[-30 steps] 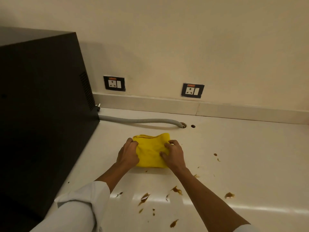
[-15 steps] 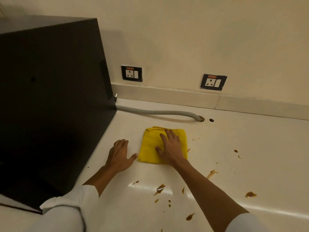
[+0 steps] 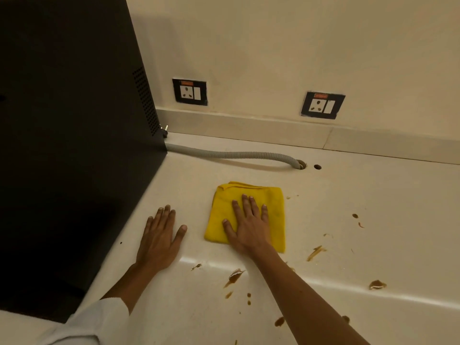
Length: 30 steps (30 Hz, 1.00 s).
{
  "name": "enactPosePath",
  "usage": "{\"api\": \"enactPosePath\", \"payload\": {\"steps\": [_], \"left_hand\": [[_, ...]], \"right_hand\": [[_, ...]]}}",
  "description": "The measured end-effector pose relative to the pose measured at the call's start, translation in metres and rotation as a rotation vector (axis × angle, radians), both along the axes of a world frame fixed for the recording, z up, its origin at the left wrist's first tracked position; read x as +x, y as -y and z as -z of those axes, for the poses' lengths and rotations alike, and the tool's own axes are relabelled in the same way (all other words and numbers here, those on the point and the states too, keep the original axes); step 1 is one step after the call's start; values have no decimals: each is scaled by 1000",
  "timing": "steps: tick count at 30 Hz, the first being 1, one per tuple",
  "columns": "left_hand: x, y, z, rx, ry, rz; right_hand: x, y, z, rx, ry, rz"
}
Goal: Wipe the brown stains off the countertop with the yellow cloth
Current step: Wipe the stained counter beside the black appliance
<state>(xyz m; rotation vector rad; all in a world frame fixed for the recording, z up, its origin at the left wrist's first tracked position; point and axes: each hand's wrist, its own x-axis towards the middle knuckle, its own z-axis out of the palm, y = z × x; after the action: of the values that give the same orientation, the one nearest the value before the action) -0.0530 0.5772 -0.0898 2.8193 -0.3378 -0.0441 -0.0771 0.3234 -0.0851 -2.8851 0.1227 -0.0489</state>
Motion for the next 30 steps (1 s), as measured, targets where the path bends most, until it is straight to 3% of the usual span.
{"api": "enactPosePath", "payload": {"steps": [10, 19, 30], "left_hand": [[-1, 0, 1, -6, 15, 6], [-1, 1, 0, -68, 7, -10], [-2, 1, -7, -196, 12, 10]], "right_hand": [[45, 23, -7, 49, 147, 134], [81, 24, -4, 0, 12, 115], [76, -40, -4, -20, -16, 54]]}}
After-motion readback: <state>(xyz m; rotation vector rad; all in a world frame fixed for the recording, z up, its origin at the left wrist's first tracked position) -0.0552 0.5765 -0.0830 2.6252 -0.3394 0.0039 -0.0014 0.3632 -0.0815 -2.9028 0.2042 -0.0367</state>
